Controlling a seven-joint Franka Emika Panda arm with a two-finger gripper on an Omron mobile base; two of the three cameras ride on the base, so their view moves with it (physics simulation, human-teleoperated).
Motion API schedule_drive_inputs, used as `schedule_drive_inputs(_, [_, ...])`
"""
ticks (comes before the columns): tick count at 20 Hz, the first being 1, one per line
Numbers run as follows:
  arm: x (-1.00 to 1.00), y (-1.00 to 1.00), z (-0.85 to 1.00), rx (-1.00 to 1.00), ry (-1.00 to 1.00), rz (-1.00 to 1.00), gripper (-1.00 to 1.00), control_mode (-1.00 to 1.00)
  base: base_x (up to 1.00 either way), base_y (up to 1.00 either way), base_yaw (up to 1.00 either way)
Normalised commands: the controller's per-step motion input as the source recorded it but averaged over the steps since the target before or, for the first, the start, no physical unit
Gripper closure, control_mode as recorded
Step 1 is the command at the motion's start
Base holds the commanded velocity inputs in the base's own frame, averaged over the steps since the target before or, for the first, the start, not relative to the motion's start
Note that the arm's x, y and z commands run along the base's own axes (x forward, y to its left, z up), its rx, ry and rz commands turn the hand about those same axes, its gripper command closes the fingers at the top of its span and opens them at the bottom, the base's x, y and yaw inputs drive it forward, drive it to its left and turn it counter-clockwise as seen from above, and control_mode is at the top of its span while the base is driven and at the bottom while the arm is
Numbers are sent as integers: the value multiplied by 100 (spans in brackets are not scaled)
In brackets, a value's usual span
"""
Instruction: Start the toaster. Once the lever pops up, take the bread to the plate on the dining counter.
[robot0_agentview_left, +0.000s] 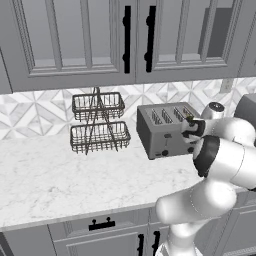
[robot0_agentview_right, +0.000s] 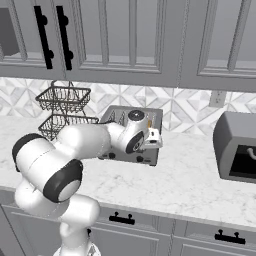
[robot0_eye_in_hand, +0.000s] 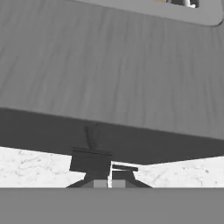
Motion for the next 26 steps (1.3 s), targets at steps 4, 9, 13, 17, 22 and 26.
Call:
schedule_drive_inputs(4, [-58, 0, 71, 0, -14, 0, 100, -100, 0, 0, 0])
schedule_drive_inputs(9, [-38, 2, 88, 0, -13, 0, 100, -100, 0, 0, 0])
schedule_drive_inputs(13, [-18, 0, 96, 0, -12, 1, 100, -100, 0, 0, 0])
schedule_drive_inputs(17, [-3, 0, 100, 0, -11, 1, 100, -100, 0, 0, 0])
schedule_drive_inputs(22, [0, 0, 100, 0, -9, 0, 100, -100, 0, 0, 0])
schedule_drive_inputs(26, [-9, 0, 80, 0, -9, 0, 100, -100, 0, 0, 0])
